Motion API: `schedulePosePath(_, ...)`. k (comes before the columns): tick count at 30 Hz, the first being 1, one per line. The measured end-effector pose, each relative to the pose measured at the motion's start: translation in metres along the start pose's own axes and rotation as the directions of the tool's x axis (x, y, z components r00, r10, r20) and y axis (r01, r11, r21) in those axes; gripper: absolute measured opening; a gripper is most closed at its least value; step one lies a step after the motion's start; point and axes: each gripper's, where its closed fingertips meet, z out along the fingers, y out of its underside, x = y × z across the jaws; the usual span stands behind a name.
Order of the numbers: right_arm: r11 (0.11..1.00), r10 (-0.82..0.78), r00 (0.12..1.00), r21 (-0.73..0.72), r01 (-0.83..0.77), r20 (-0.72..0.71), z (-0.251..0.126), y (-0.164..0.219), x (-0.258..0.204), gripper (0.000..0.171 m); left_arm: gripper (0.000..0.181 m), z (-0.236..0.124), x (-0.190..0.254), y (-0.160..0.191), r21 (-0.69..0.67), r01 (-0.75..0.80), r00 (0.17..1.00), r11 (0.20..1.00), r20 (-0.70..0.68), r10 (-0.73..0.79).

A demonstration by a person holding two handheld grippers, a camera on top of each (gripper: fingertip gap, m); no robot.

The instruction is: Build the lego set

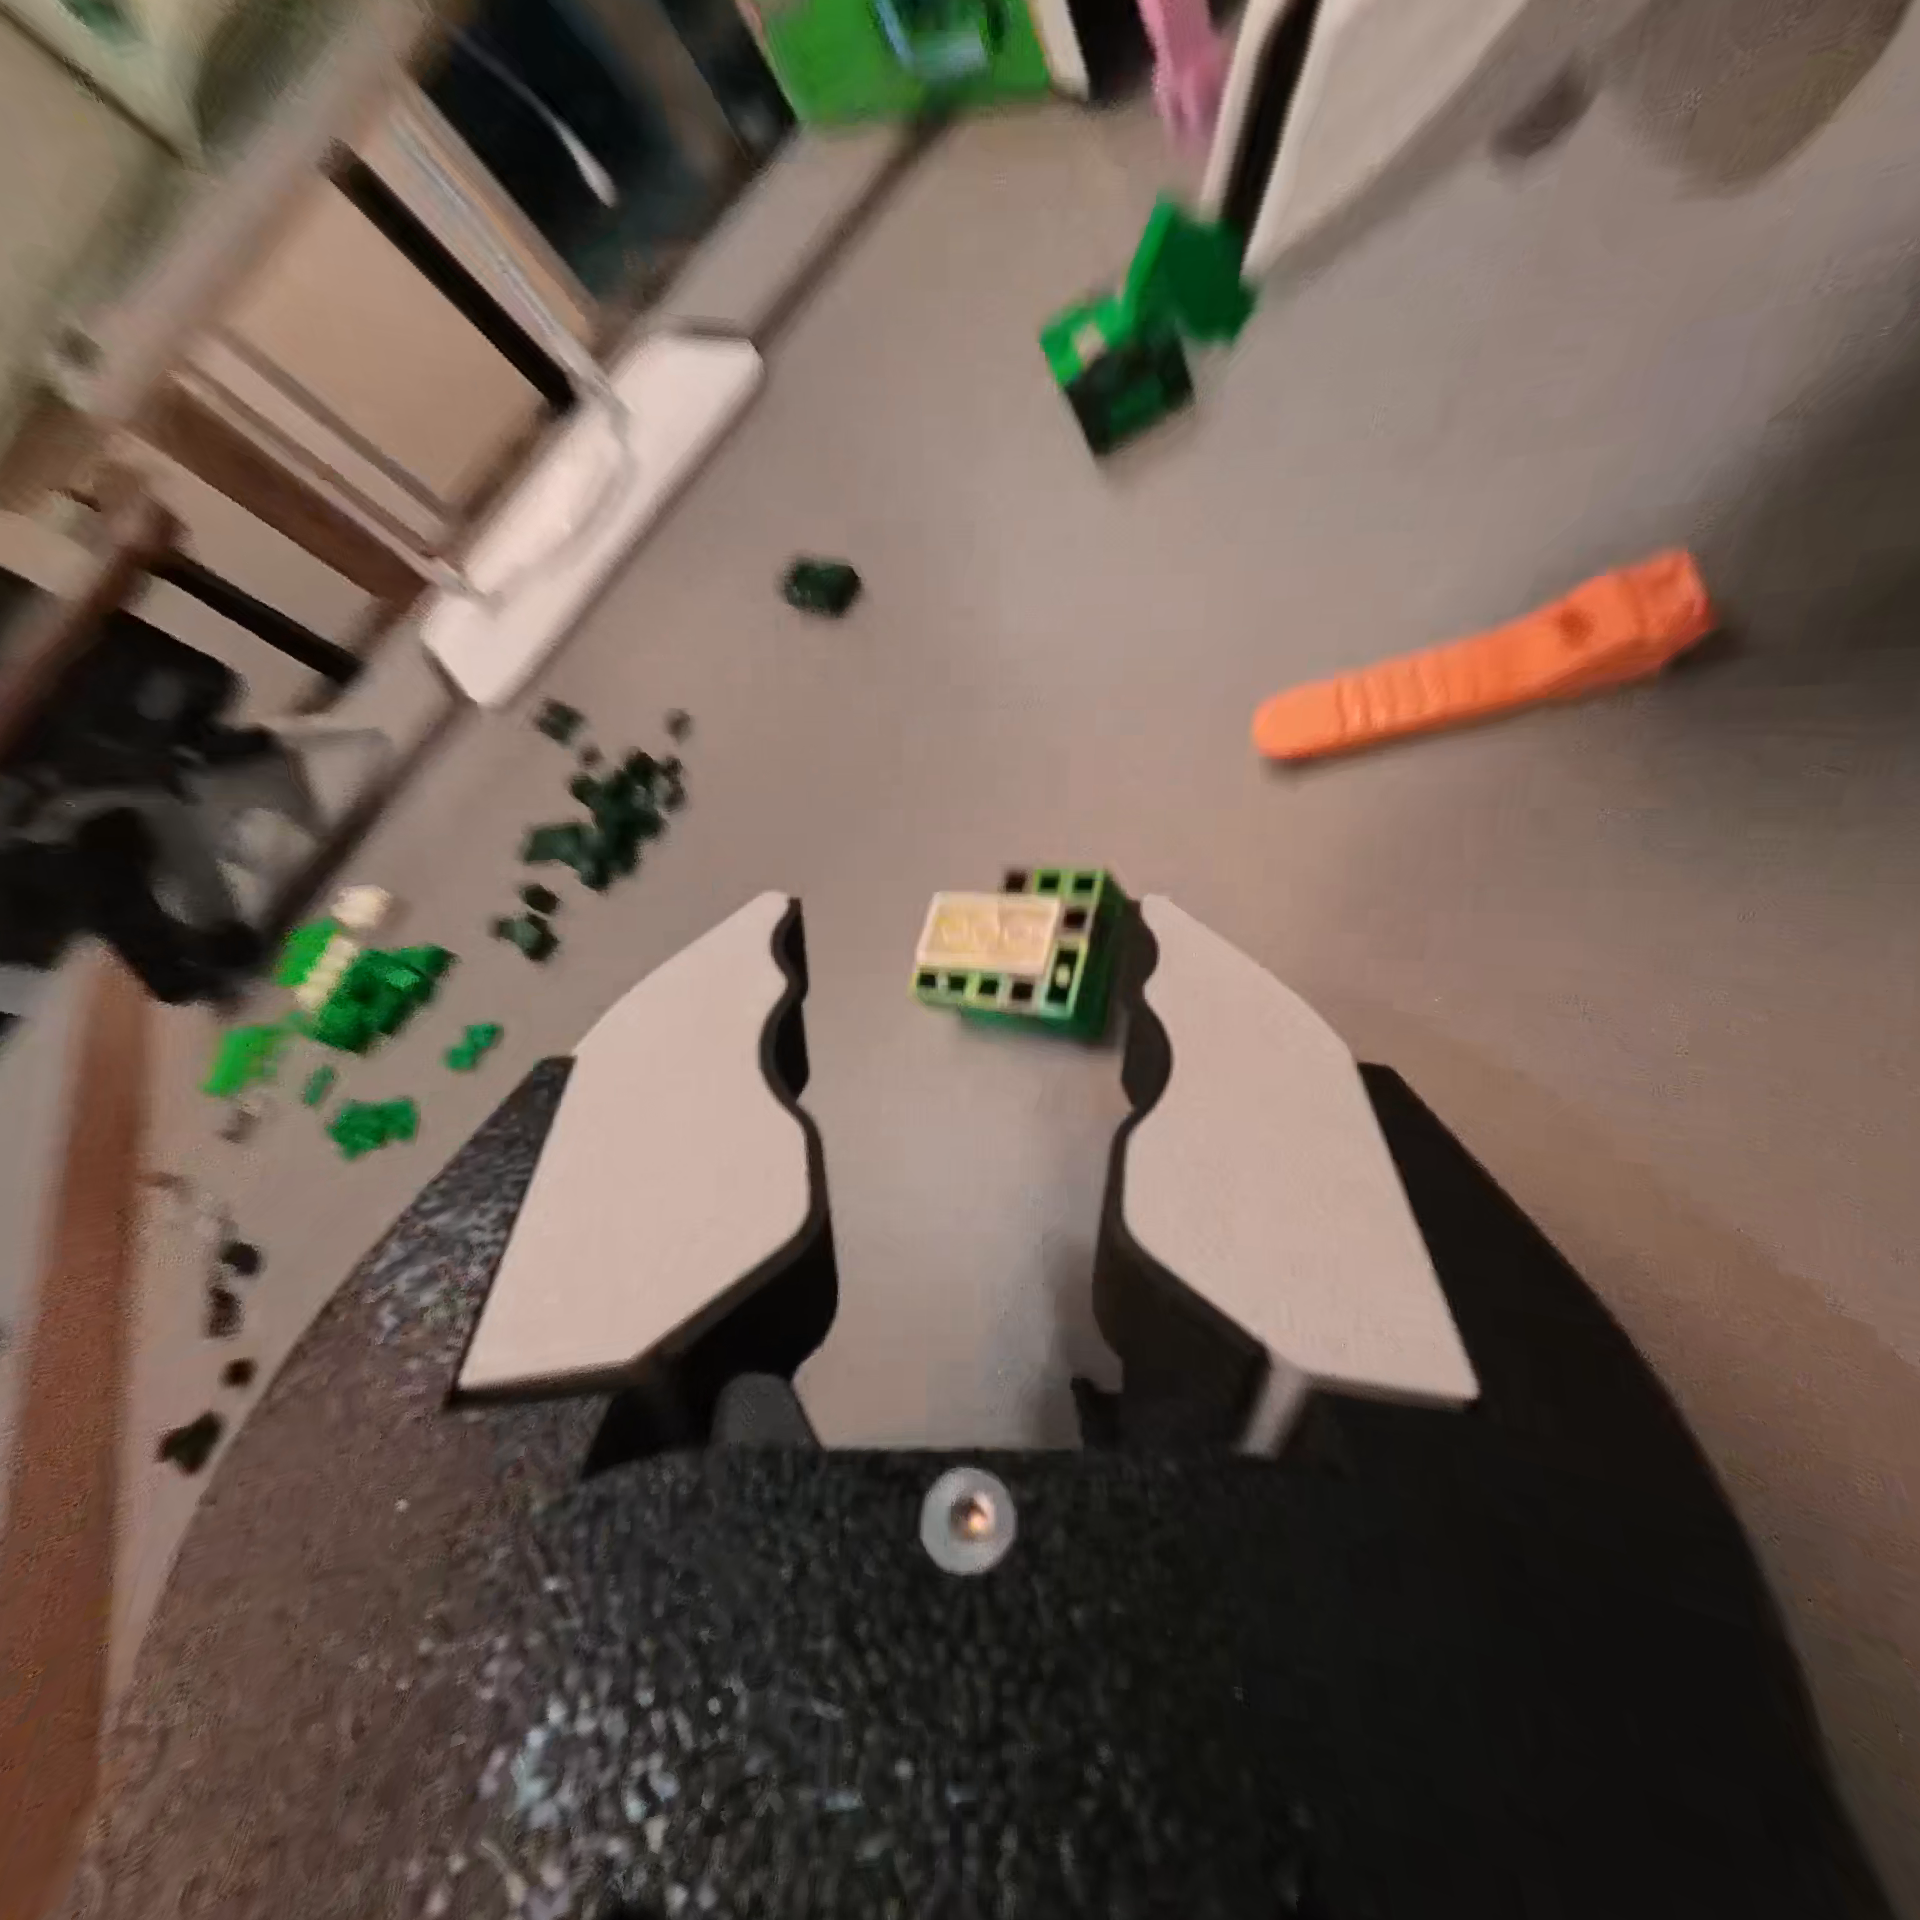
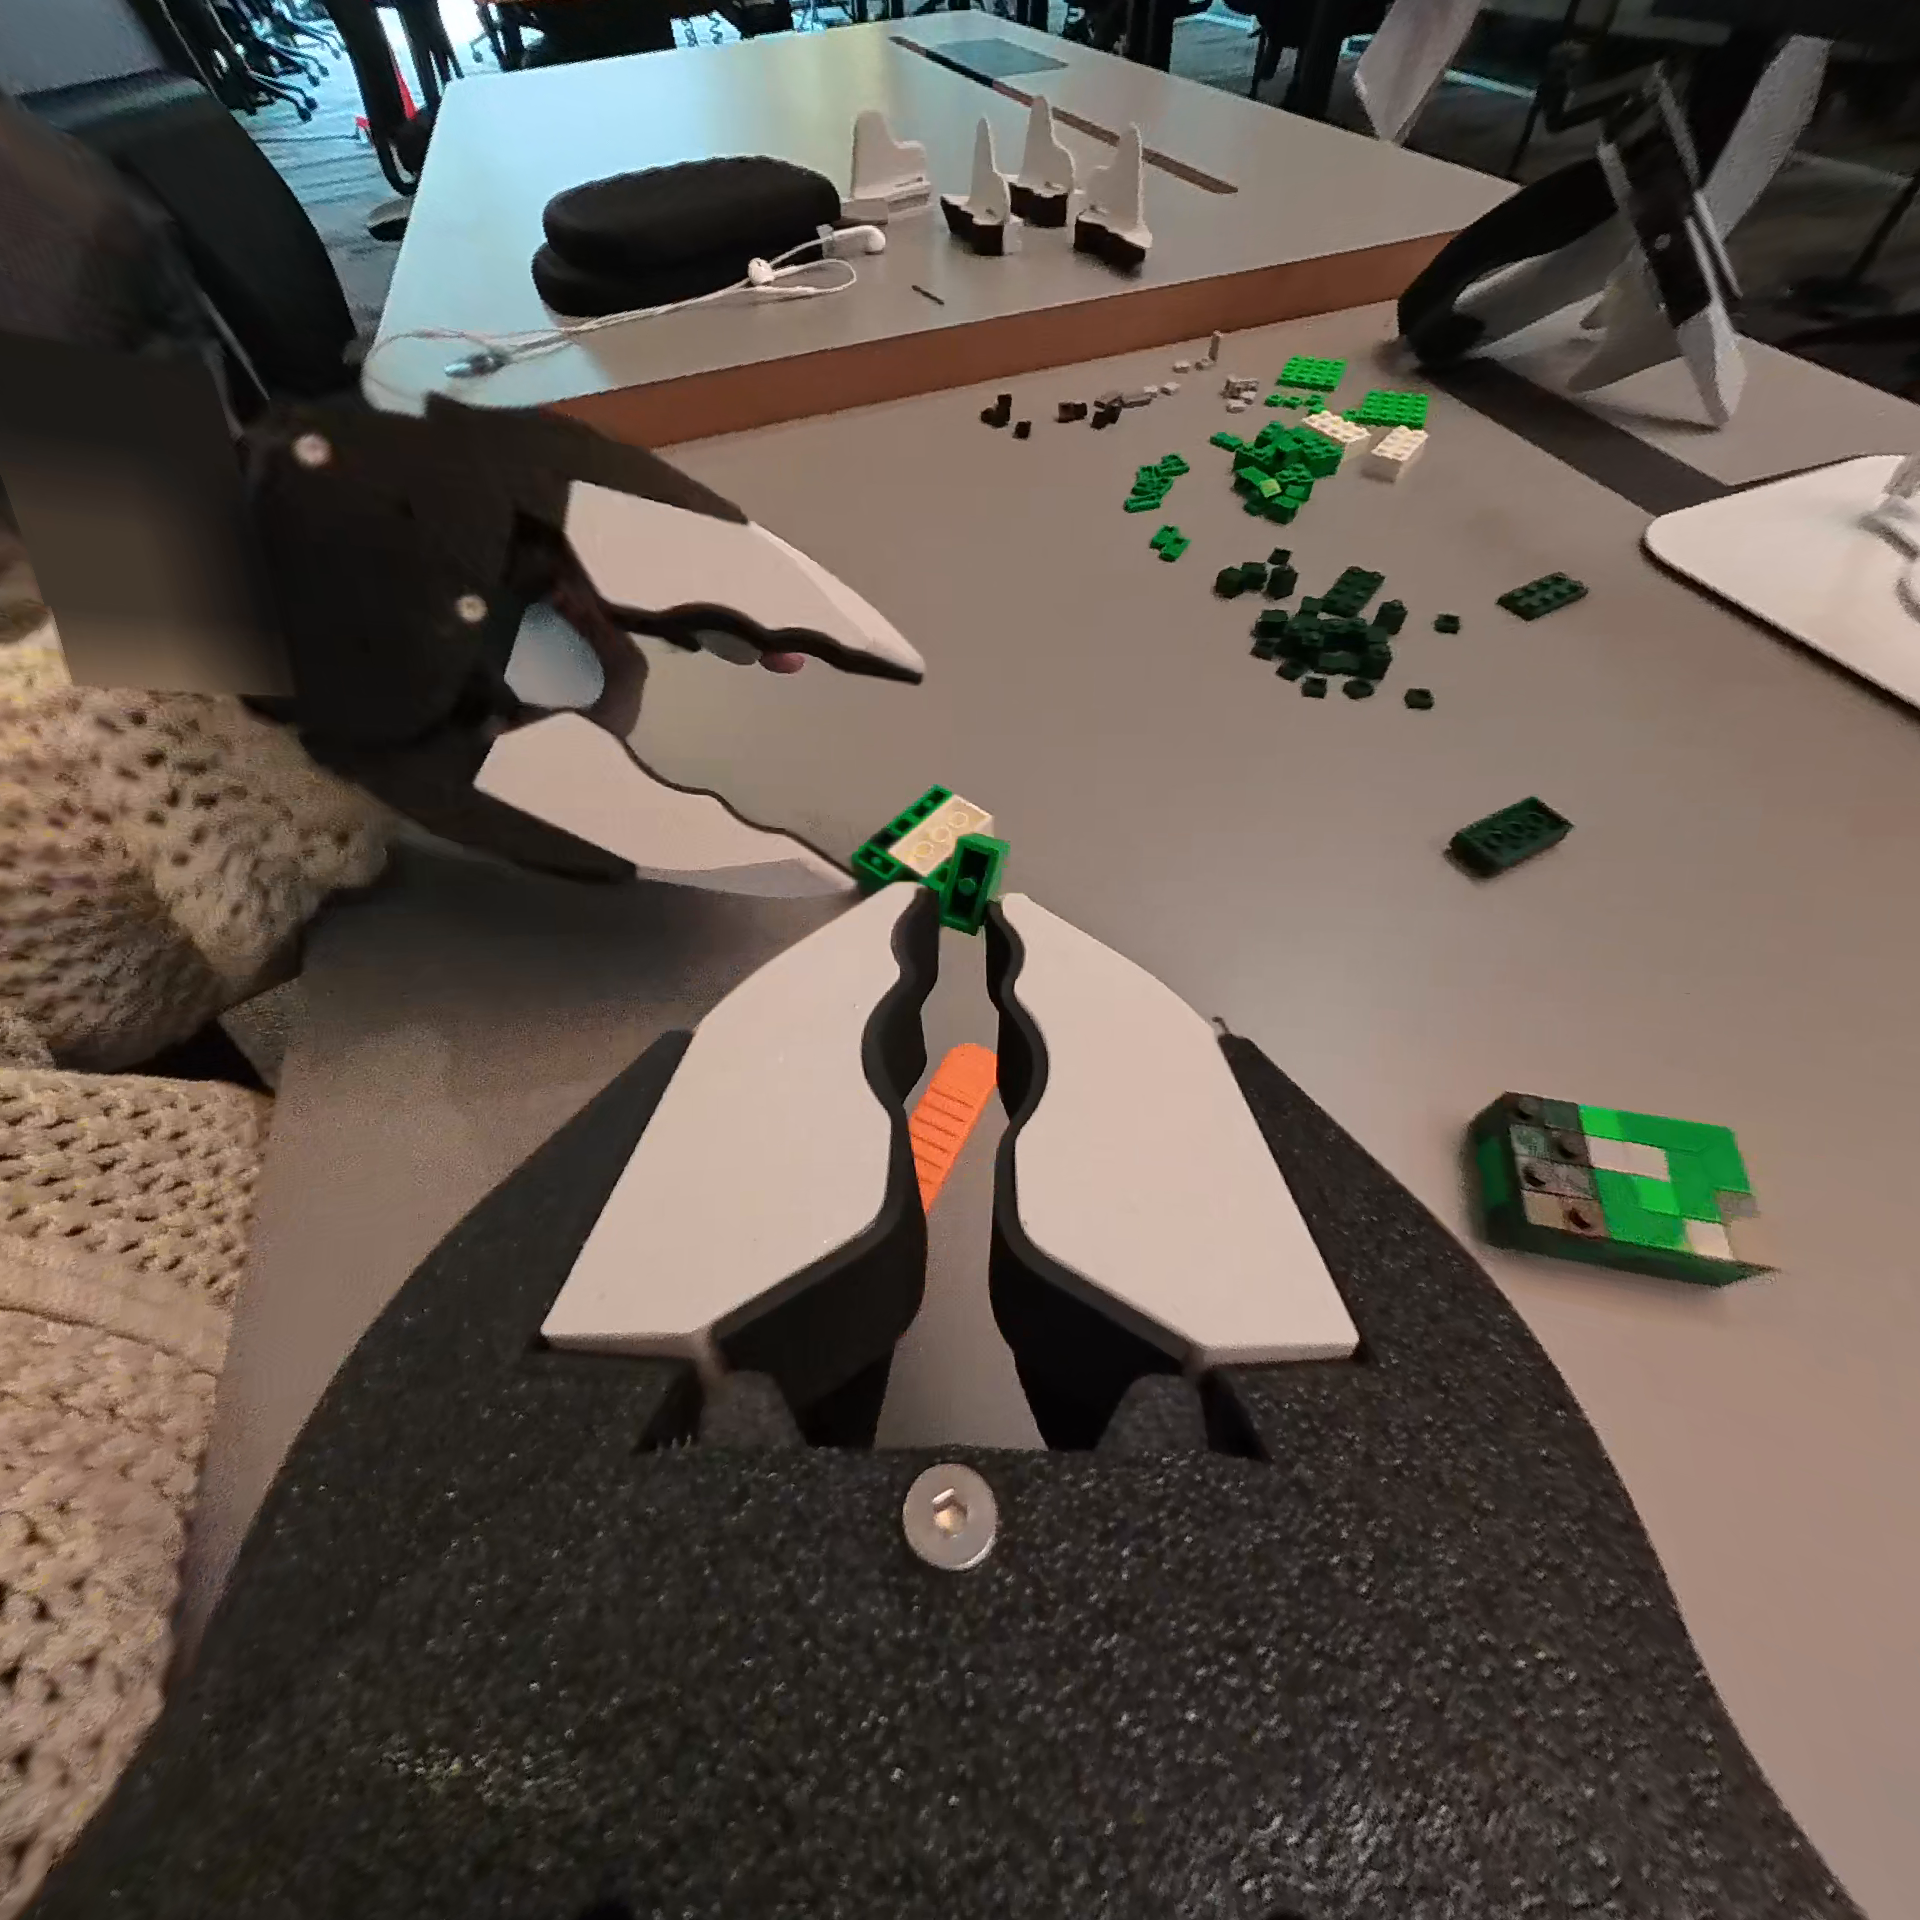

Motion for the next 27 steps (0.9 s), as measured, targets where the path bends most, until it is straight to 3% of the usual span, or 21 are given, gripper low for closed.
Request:
schedulePosePath(4, 1.0, -0.01, 1.0, -0.009, 0.01, -0.006, -0.003, 0.002, 0.006, 0.008, 0.071, 0.008, 0.003, 0.028, -0.108, 0.03, 0.986, 0.994, -0.157, -0.047)
schedulePosePath(11, 0.999, -0.002, 1.0, -0.046, 0.003, 0.03, 0.0, 0.009, 0.004, 0.008, 0.057, 0.02, 0.006, 0.031, -0.143, 0.071, 0.962, 0.987, -0.252, -0.106)
schedulePosePath(18, 0.998, 0.042, 0.998, -0.051, -0.04, 0.046, 0.006, 0.01, 0.0, 0.008, 0.043, 0.022, 0.009, 0.03, -0.169, 0.069, 0.959, 0.983, -0.26, -0.112)
schedulePosePath(21, 0.996, 0.075, 0.997, -0.055, -0.073, 0.02, 0.01, 0.012, 0.0, 0.008, 0.043, 0.025, 0.005, 0.028, -0.179, 0.045, 0.982, 0.983, -0.17, -0.076)
schedulePosePath(25, 0.995, 0.101, 0.993, -0.018, -0.102, -0.061, 0.011, 0.009, 0.01, 0.008, 0.043, 0.028, -0.006, -0.001, -0.054, -0.145, 0.979, 0.988, 0.139, 0.151)
schedulePosePath(27, 0.995, 0.095, 0.987, 0.018, -0.094, -0.128, 0.008, 0.006, 0.018, 0.008, 0.043, 0.027, 0.0, -0.018, 0.006, -0.203, 0.954, 0.979, 0.226, 0.196)
